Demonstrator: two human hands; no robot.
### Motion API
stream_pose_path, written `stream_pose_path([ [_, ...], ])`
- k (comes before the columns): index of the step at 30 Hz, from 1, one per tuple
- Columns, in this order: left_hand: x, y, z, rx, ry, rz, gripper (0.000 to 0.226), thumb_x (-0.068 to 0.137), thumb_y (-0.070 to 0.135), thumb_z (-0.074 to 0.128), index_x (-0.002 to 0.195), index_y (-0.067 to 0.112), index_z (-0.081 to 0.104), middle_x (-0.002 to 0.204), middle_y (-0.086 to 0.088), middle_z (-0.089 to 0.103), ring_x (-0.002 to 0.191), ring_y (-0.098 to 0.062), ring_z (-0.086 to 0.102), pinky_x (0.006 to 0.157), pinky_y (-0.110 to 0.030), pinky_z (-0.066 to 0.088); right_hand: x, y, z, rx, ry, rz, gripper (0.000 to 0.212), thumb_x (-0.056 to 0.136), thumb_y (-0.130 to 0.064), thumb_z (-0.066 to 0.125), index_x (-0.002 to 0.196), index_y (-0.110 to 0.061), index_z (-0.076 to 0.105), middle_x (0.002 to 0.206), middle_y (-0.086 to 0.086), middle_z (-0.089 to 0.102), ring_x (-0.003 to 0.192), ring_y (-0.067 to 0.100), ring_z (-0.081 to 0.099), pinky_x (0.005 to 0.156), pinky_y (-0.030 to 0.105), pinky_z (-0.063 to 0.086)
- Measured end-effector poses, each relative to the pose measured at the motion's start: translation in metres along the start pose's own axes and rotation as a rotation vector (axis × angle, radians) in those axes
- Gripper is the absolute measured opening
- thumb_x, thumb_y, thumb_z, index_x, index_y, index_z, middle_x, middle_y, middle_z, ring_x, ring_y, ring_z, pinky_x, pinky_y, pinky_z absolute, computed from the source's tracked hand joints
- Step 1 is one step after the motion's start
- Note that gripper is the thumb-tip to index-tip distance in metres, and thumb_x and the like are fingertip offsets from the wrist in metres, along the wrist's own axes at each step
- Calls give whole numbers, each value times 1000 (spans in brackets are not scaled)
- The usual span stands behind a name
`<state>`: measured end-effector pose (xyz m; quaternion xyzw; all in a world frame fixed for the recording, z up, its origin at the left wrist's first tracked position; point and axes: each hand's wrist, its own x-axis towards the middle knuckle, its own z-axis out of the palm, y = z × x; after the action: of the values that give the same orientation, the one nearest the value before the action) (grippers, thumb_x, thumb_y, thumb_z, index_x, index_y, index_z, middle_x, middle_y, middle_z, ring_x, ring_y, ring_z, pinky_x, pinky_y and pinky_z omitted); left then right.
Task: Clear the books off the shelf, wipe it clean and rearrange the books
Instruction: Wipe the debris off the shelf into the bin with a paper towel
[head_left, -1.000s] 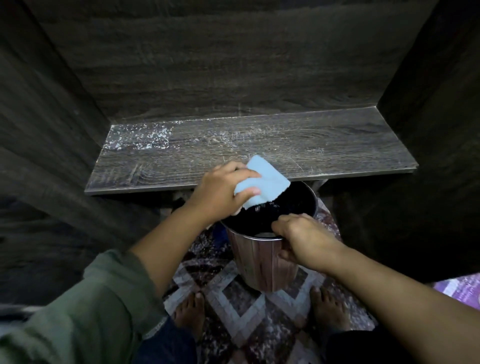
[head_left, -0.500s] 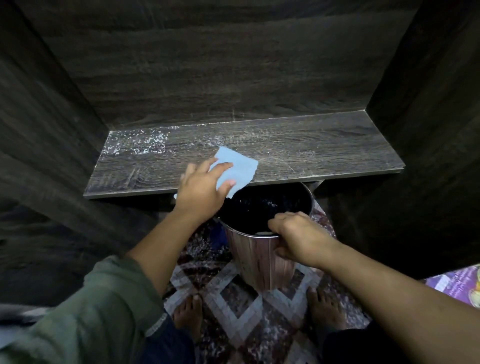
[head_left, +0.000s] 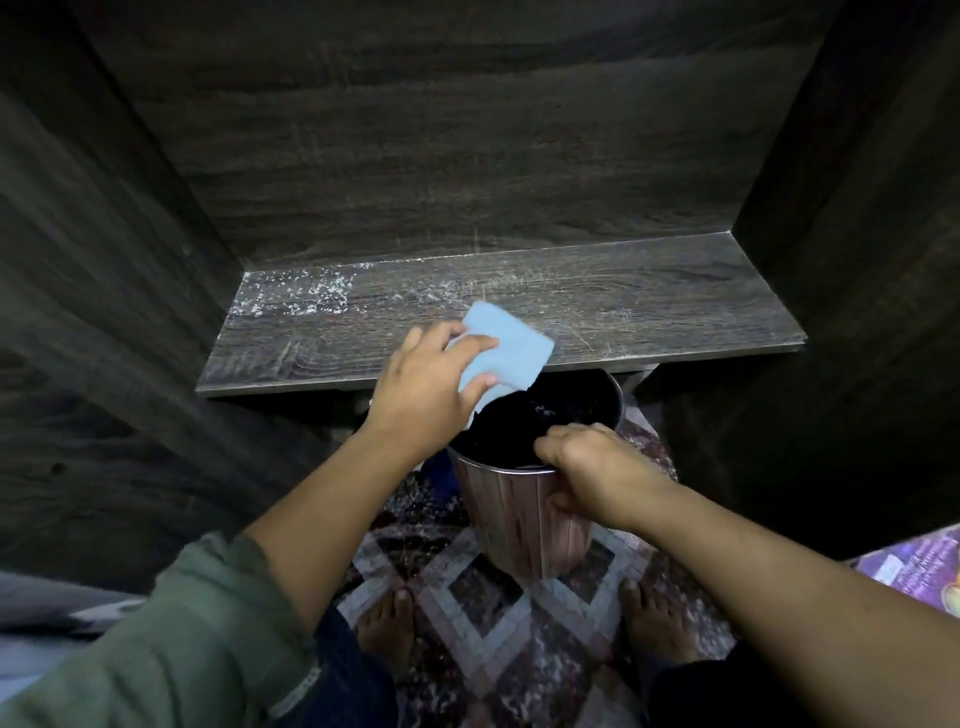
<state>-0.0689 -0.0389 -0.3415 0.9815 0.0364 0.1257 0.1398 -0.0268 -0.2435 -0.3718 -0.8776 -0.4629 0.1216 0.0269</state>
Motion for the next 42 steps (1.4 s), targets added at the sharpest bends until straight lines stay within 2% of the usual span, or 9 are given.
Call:
stream_pose_path([
  [3, 2, -11, 4, 36, -197, -70, 39, 95, 42, 54, 134, 35, 53, 135, 8, 49, 122, -21, 39, 105, -35, 32, 3, -1, -2, 2, -1, 6, 39, 75, -30, 74, 106, -20, 55, 112, -1, 55, 113, 20, 51, 86, 31, 35],
  [12, 75, -42, -20, 150, 72, -4, 47, 90, 21, 60, 136, 25, 50, 131, -6, 48, 116, -32, 43, 95, -44, 39, 16, -2, -3, 34, -1, 25, 38, 78, -30, 73, 109, -19, 55, 114, 0, 55, 113, 21, 51, 88, 30, 34],
  [18, 142, -50, -15, 254, 186, 105, 45, 78, -1, 65, 119, 10, 53, 117, -17, 47, 107, -37, 47, 88, -51, 43, 21, 2, 0, 85, 28, 25, 34, 79, -32, 73, 106, -19, 56, 111, 0, 55, 111, 22, 52, 88, 30, 34],
  [21, 151, -63, 3, 400, 262, -11, 32, 81, 6, 63, 112, 8, 56, 111, -20, 53, 101, -39, 49, 82, -50, 39, 22, 8, 4, 105, 51, 18, 33, 75, -31, 75, 100, -19, 56, 106, 0, 56, 108, 23, 53, 83, 30, 34],
  [24, 148, -80, 23, 319, 315, -68, 26, 84, 2, 59, 110, 5, 57, 107, -23, 53, 97, -41, 52, 78, -52, 43, 23, 16, 11, 126, 93, 5, 33, 67, -28, 76, 91, -18, 56, 96, 2, 57, 98, 26, 57, 77, 32, 37],
  [28, 140, -83, 32, 80, 214, -102, 41, 90, 22, 60, 128, 10, 52, 127, -18, 47, 117, -35, 47, 96, -45, 42, 22, 20, 14, 147, 105, 10, 38, 55, -25, 81, 82, -18, 56, 83, 3, 58, 83, 28, 60, 68, 31, 41],
  [35, 140, -82, 28, 24, 71, -147, 60, 90, 43, 59, 137, 10, 41, 136, -13, 47, 127, -30, 42, 104, -40, 33, 20, 16, 9, 115, 55, 22, 37, 71, -29, 76, 100, -18, 56, 104, 2, 57, 106, 25, 54, 82, 32, 36],
  [38, 144, -83, 29, 166, -15, -105, 62, 92, 52, 52, 141, 15, 42, 138, -12, 40, 129, -31, 35, 106, -41, 31, 20, 14, 8, 126, 29, 40, 36, 73, -29, 75, 101, -19, 55, 106, 1, 55, 108, 23, 52, 84, 32, 35],
  [42, 145, -85, 34, 320, 26, -67, 62, 91, 57, 45, 138, 16, 46, 134, -16, 37, 124, -34, 34, 104, -44, 33, 20, 12, 6, 133, 17, 43, 34, 74, -28, 73, 101, -19, 56, 107, 1, 56, 108, 22, 52, 84, 30, 35],
])
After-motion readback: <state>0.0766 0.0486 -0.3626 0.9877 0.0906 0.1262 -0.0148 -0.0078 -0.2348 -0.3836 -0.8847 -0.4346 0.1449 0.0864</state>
